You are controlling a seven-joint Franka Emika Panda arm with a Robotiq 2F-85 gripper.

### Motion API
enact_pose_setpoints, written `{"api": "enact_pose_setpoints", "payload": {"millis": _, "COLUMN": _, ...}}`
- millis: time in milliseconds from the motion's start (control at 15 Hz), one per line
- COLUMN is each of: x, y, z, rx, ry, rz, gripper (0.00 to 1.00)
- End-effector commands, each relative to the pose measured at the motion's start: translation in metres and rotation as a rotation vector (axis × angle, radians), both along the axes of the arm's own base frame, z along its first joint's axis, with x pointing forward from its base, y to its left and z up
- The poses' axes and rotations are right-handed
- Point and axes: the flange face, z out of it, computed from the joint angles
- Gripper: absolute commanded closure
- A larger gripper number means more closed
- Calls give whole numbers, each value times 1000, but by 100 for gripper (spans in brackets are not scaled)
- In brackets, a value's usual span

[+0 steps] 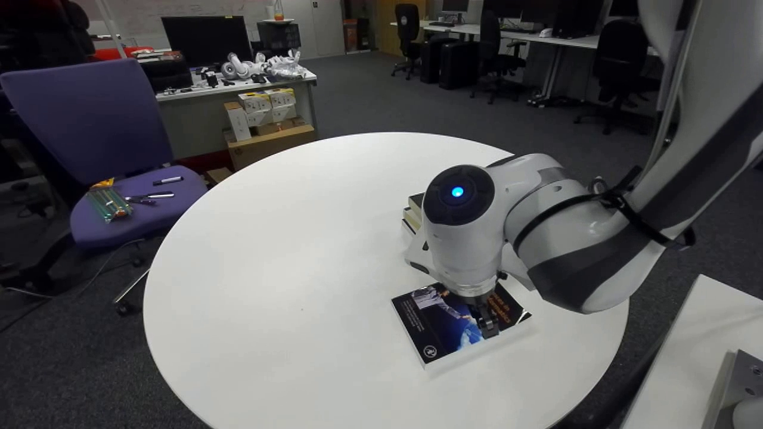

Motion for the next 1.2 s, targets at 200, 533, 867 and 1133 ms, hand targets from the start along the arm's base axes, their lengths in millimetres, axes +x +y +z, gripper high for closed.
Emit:
{"api": "enact_pose_setpoints", "payload": {"millis": 200, "x": -41, "y": 5, "z": -27, "rx": 28, "ry": 26, "rz": 18, "gripper": 0}}
{"api": "enact_pose_setpoints", "payload": {"millis": 533, "x": -44, "y": 4, "z": -48, "rx": 22, "ry": 20, "rz": 15, "gripper": 0}}
{"api": "enact_pose_setpoints", "payload": {"millis": 867, "x": -43, "y": 5, "z": -55, "rx": -7, "ry": -34, "rz": 26, "gripper": 0}}
{"api": "enact_pose_setpoints", "payload": {"millis": 1133, "x": -42, "y": 4, "z": -56, "rx": -26, "ry": -87, "rz": 31, "gripper": 0}}
